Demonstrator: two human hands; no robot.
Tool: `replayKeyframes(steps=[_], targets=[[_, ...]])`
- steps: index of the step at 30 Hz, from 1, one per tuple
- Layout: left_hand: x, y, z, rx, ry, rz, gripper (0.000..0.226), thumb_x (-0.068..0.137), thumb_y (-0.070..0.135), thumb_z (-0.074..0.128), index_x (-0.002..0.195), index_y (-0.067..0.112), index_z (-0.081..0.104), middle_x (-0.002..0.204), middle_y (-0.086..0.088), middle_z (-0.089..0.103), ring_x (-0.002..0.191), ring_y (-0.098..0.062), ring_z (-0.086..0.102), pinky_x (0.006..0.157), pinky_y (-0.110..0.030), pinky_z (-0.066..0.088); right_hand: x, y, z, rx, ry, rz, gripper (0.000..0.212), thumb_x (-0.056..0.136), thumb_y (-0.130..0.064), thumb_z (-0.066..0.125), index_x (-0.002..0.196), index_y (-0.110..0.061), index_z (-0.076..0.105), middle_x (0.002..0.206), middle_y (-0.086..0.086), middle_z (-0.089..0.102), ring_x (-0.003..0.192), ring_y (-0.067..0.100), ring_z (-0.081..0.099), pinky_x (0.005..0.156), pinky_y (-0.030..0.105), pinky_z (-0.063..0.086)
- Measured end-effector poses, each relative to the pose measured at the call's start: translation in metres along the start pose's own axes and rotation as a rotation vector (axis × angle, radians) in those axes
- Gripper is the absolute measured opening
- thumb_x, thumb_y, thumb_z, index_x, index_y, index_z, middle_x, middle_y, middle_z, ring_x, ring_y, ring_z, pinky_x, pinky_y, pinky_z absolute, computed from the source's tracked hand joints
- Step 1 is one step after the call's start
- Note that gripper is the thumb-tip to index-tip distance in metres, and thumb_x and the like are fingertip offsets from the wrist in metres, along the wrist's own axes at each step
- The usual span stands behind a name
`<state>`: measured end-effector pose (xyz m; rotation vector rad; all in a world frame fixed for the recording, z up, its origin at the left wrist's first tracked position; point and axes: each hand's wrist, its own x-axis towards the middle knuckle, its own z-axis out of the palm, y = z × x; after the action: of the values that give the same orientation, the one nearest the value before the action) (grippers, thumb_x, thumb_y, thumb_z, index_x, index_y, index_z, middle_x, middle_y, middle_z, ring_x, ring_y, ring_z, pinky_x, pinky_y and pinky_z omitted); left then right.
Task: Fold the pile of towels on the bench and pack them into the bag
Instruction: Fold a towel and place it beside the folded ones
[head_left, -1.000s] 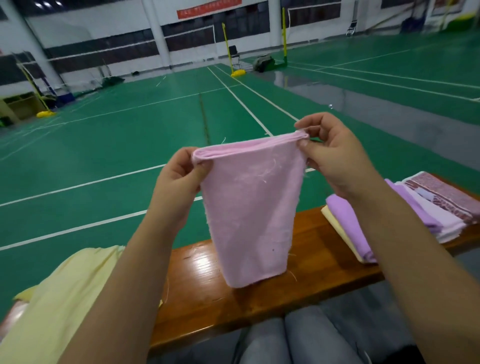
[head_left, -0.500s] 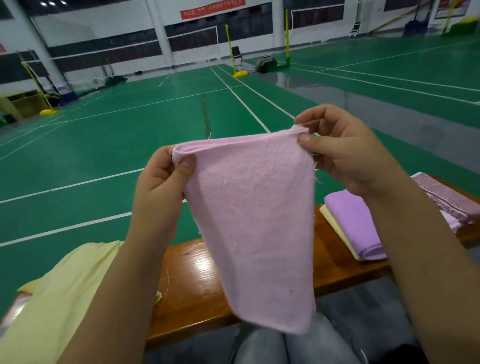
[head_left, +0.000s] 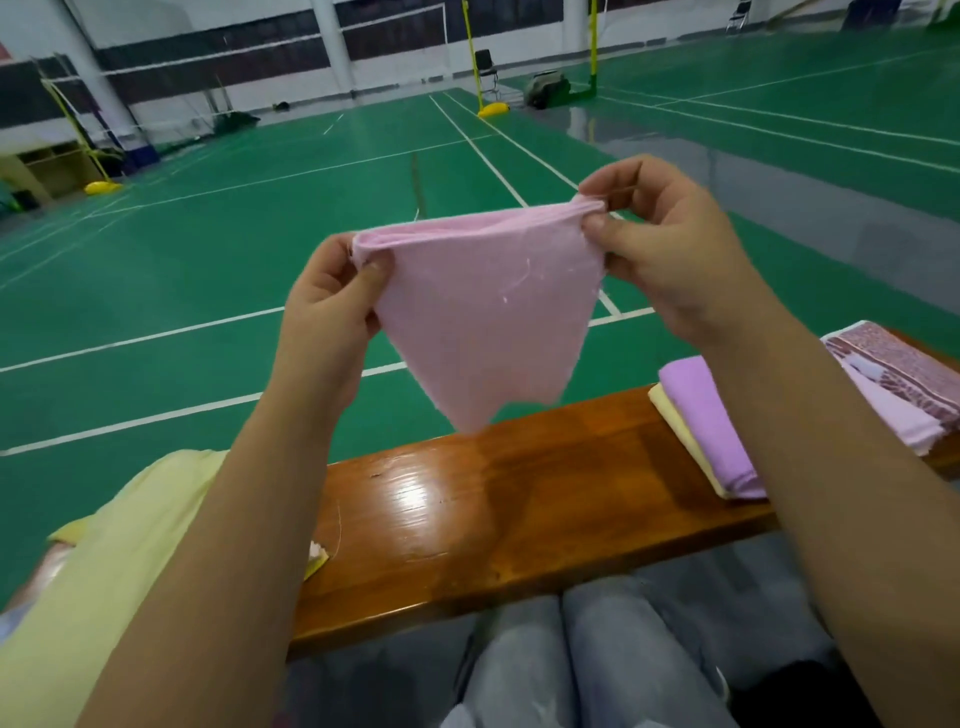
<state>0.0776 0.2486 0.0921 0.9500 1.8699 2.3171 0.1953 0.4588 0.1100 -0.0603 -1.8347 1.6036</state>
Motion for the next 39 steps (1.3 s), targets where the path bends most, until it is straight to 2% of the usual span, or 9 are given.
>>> replayKeyframes(steps=[5, 9, 15, 20, 26, 29, 31, 35, 39], targets=[[-0.043, -0.034, -0.017, 0.07, -0.147, -0.116, 0.016, 0.083, 0.021, 0.063, 0.082, 0.032, 0.074, 0.082, 0.011, 0.067, 0.081, -0.009, 0.056, 0.08, -0.029, 0.045, -0.043, 0.031, -0.014, -0.001, -0.015, 0.077, 0.031, 0.088, 0.01, 0.054, 0.09, -0.021, 0.059, 0.094, -0.005, 0.06, 0.075, 0.001, 0.06, 0.073, 0.022, 0.055], [-0.096, -0.081, -0.022, 0.135, -0.188, -0.412, 0.011, 0.084, 0.019, 0.068, 0.086, 0.028, 0.075, 0.09, 0.004, 0.071, 0.089, -0.014, 0.062, 0.089, -0.038, 0.049, -0.094, 0.09, -0.019, 0.015, -0.06, 0.39, 0.03, 0.088, 0.011, 0.053, 0.089, -0.019, 0.06, 0.092, 0.002, 0.057, 0.073, 0.006, 0.056, 0.054, 0.015, 0.049], [-0.149, -0.111, -0.023, 0.266, -0.207, -0.69, 0.015, 0.096, 0.013, 0.052, 0.098, 0.02, 0.065, 0.083, 0.01, 0.071, 0.082, -0.013, 0.064, 0.066, -0.024, 0.052, -0.146, 0.131, -0.022, 0.012, -0.129, 0.84, 0.02, 0.089, 0.005, 0.056, 0.096, -0.013, 0.061, 0.093, 0.008, 0.055, 0.084, 0.016, 0.055, 0.056, 0.02, 0.05], [-0.171, -0.108, -0.027, 0.29, -0.238, -0.731, 0.015, 0.097, 0.016, 0.05, 0.105, 0.019, 0.062, 0.098, 0.0, 0.069, 0.094, -0.02, 0.067, 0.072, -0.03, 0.056, -0.161, 0.131, -0.032, 0.001, -0.225, 0.881, 0.02, 0.087, 0.003, 0.06, 0.1, -0.011, 0.062, 0.099, 0.014, 0.056, 0.087, 0.021, 0.056, 0.059, 0.023, 0.051], [-0.173, -0.106, -0.026, 0.301, -0.276, -0.68, 0.016, 0.099, 0.016, 0.048, 0.104, 0.023, 0.061, 0.082, 0.012, 0.069, 0.077, -0.011, 0.066, 0.07, -0.032, 0.056, -0.158, 0.126, -0.04, 0.031, -0.289, 0.875, 0.02, 0.088, 0.006, 0.058, 0.102, -0.008, 0.061, 0.094, 0.012, 0.057, 0.072, 0.012, 0.056, 0.05, 0.017, 0.046], [-0.166, -0.108, -0.021, 0.285, -0.281, -0.682, 0.014, 0.099, 0.018, 0.047, 0.104, 0.021, 0.06, 0.078, 0.014, 0.068, 0.071, -0.008, 0.066, 0.062, -0.025, 0.053, -0.149, 0.13, -0.043, -0.012, -0.305, 0.865, 0.02, 0.088, 0.002, 0.059, 0.105, -0.01, 0.061, 0.094, 0.009, 0.06, 0.068, 0.008, 0.058, 0.051, 0.016, 0.045], [-0.157, -0.113, -0.016, 0.294, -0.271, -0.685, 0.012, 0.099, 0.019, 0.048, 0.101, 0.023, 0.059, 0.078, 0.015, 0.068, 0.073, -0.009, 0.066, 0.059, -0.021, 0.051, -0.138, 0.14, -0.041, -0.08, -0.275, 0.835, 0.019, 0.089, -0.003, 0.061, 0.105, -0.014, 0.061, 0.099, 0.007, 0.061, 0.076, 0.01, 0.06, 0.056, 0.018, 0.047], [-0.129, -0.14, -0.01, 0.39, -0.236, -0.69, 0.01, 0.099, 0.027, 0.051, 0.104, 0.029, 0.059, 0.1, 0.007, 0.068, 0.094, -0.017, 0.066, 0.074, -0.034, 0.057, -0.11, 0.175, -0.026, -0.328, -0.136, 0.71, 0.017, 0.09, -0.011, 0.062, 0.103, -0.022, 0.059, 0.108, -0.001, 0.06, 0.098, 0.017, 0.059, 0.066, 0.022, 0.052], [-0.098, -0.173, -0.007, 0.484, -0.134, -0.716, 0.013, 0.099, 0.029, 0.052, 0.105, 0.019, 0.059, 0.102, 0.002, 0.067, 0.095, -0.018, 0.064, 0.084, -0.042, 0.057, -0.087, 0.209, -0.009, -0.436, -0.08, 0.641, 0.017, 0.092, -0.011, 0.058, 0.105, -0.021, 0.057, 0.105, -0.003, 0.058, 0.102, 0.019, 0.056, 0.079, 0.028, 0.051]])
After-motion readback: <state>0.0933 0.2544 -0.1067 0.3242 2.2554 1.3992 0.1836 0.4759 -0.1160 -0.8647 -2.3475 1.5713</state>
